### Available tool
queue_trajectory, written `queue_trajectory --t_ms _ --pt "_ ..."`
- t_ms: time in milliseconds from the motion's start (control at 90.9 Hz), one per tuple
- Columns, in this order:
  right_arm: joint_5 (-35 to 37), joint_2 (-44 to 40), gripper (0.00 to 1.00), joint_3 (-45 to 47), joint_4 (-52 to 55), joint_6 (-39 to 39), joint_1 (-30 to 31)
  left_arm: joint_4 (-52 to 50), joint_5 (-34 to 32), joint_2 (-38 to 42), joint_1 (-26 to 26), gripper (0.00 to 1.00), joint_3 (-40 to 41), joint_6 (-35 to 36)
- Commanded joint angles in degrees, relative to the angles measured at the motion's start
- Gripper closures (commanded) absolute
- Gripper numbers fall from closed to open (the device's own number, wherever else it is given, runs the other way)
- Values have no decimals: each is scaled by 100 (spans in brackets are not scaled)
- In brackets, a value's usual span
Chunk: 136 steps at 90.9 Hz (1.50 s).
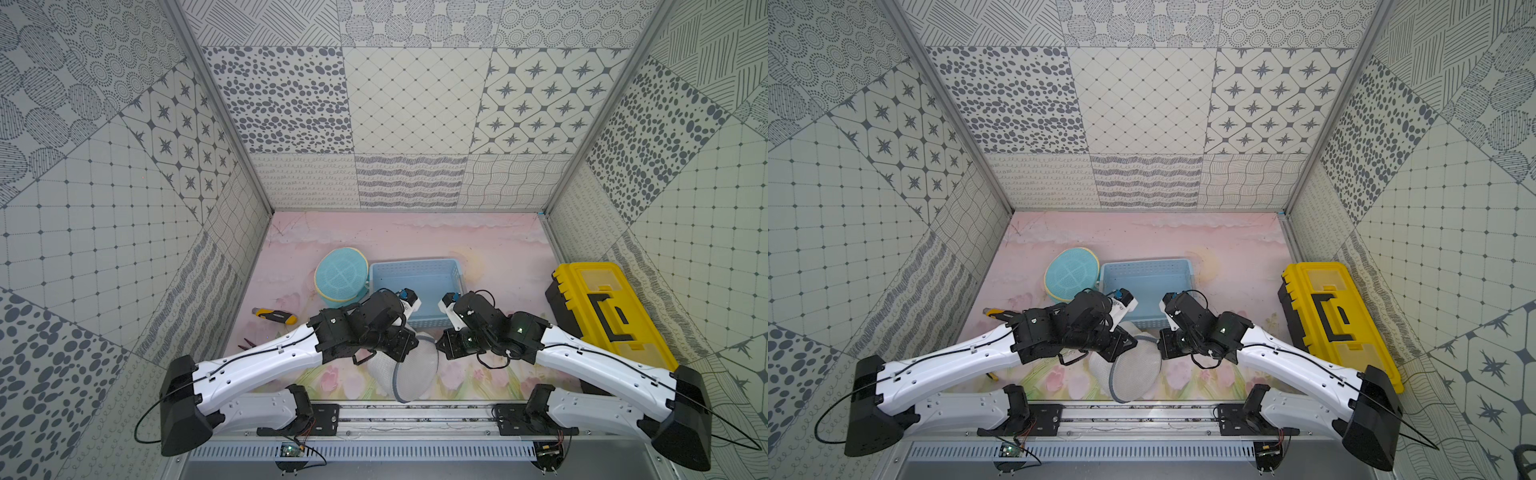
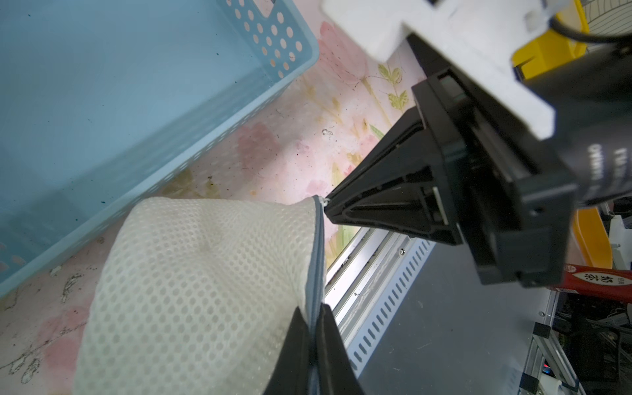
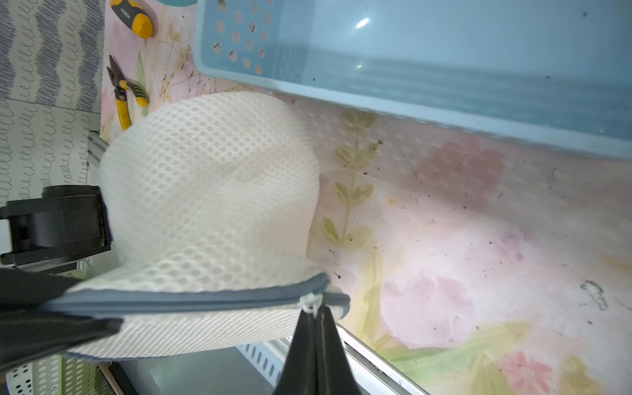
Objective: Turn the laundry bag inside out
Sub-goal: Zip the zipper on the laundry bag.
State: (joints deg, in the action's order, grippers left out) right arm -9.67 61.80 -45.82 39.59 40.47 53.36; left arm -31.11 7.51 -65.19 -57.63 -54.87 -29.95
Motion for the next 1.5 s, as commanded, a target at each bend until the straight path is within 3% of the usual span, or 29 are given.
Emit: queue_trajectory --t_ms 0,319,539,638,715,858,1222,1486 --pt "77 -146 100 294 113 124 -144 35 -242 224 7 100 86 -4" --pt "-155 -246 100 284 85 84 -312 -45 -151 402 50 100 426 -313" --pt "-347 -240 100 -205 6 -140 -193 -440 176 48 136 75 655 -580" --pt "-400 -32 100 -363 -39 -241 -26 -423 243 104 146 50 685 -579" --pt "-381 111 100 -462 -35 -284 87 -484 178 253 175 38 589 -535" --pt "-354 214 100 -548 -31 -303 161 -706 -14 480 182 28 298 -309" --pt "-437 277 100 -643 -31 -380 179 -233 161 -40 188 28 -130 313" --pt "-460 317 100 -773 -31 -382 192 15 539 -587 188 54 -249 375"
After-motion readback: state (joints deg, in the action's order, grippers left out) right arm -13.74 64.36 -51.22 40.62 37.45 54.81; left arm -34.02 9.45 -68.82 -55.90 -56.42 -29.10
